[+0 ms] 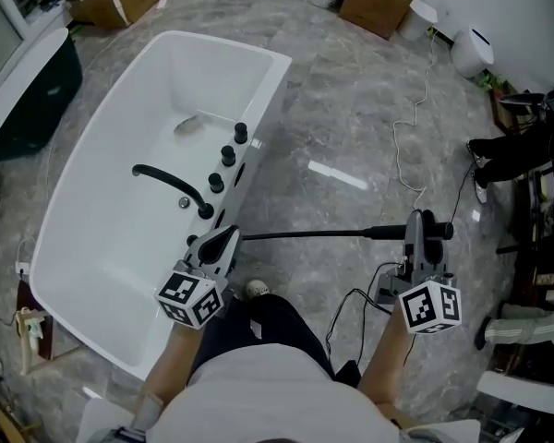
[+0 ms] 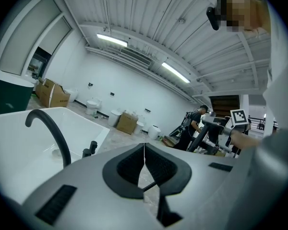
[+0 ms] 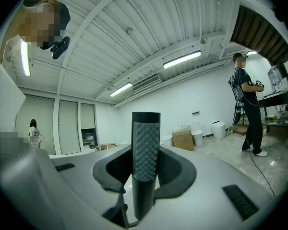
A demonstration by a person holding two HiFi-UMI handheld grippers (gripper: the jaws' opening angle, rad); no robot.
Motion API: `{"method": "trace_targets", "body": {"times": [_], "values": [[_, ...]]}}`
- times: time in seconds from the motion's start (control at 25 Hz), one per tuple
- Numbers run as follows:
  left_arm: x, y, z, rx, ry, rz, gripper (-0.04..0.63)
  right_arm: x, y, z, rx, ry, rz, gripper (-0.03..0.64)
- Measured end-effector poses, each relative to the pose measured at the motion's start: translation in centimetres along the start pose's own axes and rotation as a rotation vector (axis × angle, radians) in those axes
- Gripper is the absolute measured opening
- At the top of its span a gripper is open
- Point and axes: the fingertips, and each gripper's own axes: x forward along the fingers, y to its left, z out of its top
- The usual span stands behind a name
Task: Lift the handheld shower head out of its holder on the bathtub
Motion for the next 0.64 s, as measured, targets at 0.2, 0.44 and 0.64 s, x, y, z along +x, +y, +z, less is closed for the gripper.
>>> {"method": "trace_targets", "body": {"times": [0.2, 0.44, 0.64], "values": [[0.2, 0.1, 0.2, -0.004, -0.010, 0.004, 0.012, 0.0, -0.7, 0.1, 0.023, -0.008, -0.014, 0.121], [-0.5, 0.8, 0.0, -0.009, -0.009, 0.009, 0.012, -0.2, 0.1, 0.1, 0.013, -0.016, -0.014, 0.121], [-0.9, 1.2, 0.0, -0.009, -0.002, 0.005, 0.012, -0.5, 0.5, -0.3, 0.020, -0.009, -0.024, 0.121]]}}
